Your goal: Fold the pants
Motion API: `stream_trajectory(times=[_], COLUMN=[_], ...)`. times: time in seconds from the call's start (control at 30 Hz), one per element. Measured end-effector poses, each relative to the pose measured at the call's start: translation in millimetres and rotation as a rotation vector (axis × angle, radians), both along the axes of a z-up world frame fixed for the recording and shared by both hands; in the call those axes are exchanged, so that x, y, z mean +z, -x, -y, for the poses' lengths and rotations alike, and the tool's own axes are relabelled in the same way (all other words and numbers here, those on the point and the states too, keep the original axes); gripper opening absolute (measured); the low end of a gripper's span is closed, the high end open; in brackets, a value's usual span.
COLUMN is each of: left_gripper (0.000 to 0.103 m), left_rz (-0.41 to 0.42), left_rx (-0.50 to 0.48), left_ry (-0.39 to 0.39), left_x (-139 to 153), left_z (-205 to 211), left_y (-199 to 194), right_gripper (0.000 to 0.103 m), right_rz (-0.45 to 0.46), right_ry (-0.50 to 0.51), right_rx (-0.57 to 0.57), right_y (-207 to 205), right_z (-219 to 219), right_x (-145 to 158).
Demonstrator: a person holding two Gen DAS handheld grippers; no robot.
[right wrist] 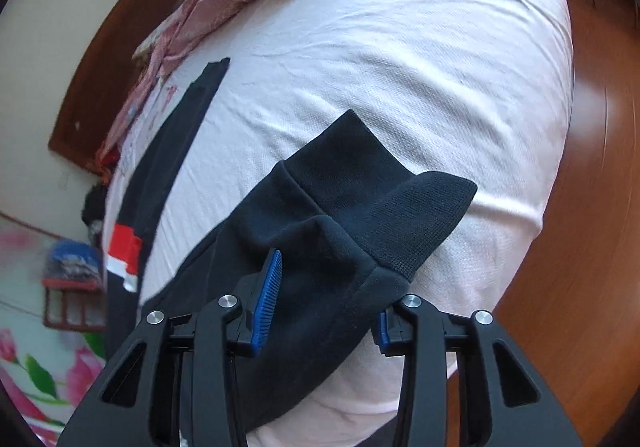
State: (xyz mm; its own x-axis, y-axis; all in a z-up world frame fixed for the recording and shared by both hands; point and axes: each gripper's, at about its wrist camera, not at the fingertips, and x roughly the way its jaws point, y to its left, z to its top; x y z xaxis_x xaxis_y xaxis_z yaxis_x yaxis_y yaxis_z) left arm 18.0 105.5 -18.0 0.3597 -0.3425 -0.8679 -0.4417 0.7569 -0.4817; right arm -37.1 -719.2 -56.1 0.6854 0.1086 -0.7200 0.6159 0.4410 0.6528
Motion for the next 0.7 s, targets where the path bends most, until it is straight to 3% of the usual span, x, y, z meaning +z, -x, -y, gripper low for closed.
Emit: stream_trajectory(times=[0.07, 0.1, 0.13, 0.17, 0.23, 0.27, 0.37, 0.43, 0.5, 0.53, 0.6, 0.67, 0.7], left_gripper=[0.02, 0.027, 0.03, 0.038, 0.042, 0.042, 0.044, 0.044, 0.046, 0.047, 0.047, 0.047, 0.047], left_rz=[0.081, 0.164, 0.214, 0.248, 0.345, 0.392, 0.483, 0.513, 0.521, 0.519, 0.492, 0.461, 0.45], left_rx=[-0.059, -0.092, -0.107, -0.116, -0.165, -0.204, -0.301, -0.346, -0.377, -0.396, -0.425, -0.447, -0.445], left_ry=[-0.222, -0.327, -0.396, -0.422, -0.409, -0.406, -0.371, -0.326, -0.29, -0.264, -0.253, -0.253, -0.255], left_x=[27, 44, 55, 63, 78, 84, 97, 103, 104, 102, 94, 90, 89], left_z=[6, 11, 16, 20, 35, 49, 82, 94, 111, 115, 126, 131, 132], left_y=[6, 8, 12, 11, 4, -1, -10, -8, -9, -9, -8, -3, -2], right_gripper=[0.049, 0.049, 0.048, 0.034, 0.014, 0.01, 0.007, 0.007, 0.007, 0.009, 0.036, 0.039, 0.039], right_rz=[0.069, 0.088, 0.071, 0.005, -0.145, -0.151, 0.024, 0.108, 0.087, 0.027, -0.156, -0.369, -0.32], right_ry=[-0.146, -0.187, -0.162, -0.065, 0.219, 0.352, 0.634, 0.665, 0.635, 0.601, 0.532, 0.564, 0.526], right_rx=[-0.111, -0.158, -0.162, -0.131, -0.001, 0.065, 0.197, 0.205, 0.206, 0.177, 0.108, 0.023, -0.031], right_y=[11, 15, 12, 3, -29, -42, -56, -53, -49, -46, -37, -22, -8], right_z=[9, 10, 8, 3, -16, -30, -71, -74, -57, -42, -13, 2, 5], right_x=[-10, -13, -10, 0, 30, 50, 112, 130, 117, 99, 51, 19, 18])
